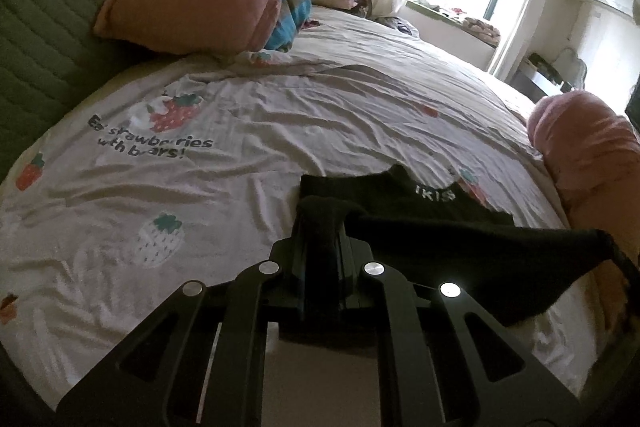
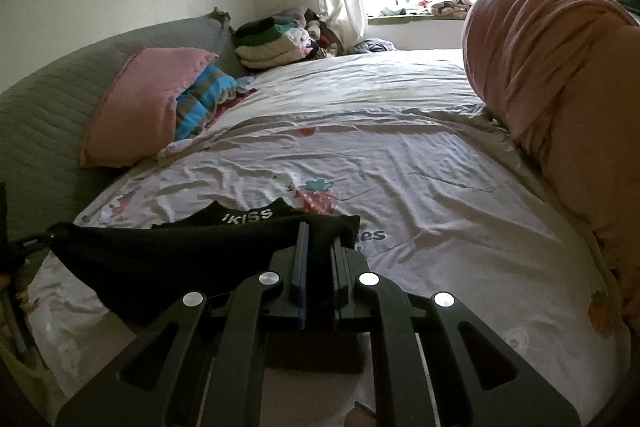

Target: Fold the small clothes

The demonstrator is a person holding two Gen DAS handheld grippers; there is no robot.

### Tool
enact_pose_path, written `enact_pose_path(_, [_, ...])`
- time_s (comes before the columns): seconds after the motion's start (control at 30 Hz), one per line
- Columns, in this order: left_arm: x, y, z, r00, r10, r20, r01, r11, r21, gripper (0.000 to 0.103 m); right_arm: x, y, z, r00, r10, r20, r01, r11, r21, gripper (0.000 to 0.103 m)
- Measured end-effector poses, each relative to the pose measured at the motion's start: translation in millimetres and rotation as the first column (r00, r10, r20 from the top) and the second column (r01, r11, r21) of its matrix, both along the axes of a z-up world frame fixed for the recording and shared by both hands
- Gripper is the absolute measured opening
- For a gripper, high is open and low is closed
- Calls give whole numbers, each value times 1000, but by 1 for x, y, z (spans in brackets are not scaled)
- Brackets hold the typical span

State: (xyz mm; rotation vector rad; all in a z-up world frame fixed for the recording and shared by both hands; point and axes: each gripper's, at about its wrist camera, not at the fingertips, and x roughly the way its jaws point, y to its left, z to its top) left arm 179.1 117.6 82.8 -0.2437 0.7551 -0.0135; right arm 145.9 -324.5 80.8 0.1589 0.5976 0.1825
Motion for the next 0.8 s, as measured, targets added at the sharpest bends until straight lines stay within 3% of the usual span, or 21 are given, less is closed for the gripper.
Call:
enact_pose_path(0.4, [43, -8, -22, 999, 28, -18, -27, 997, 66, 5, 43, 2, -25, 997, -36, -67, 36, 999, -10, 8])
enact_pose_path(0.8, [63, -9, -52, 998, 9, -56, -4, 997, 82, 6, 71, 12, -57, 989, -68, -130, 63, 997, -39, 8])
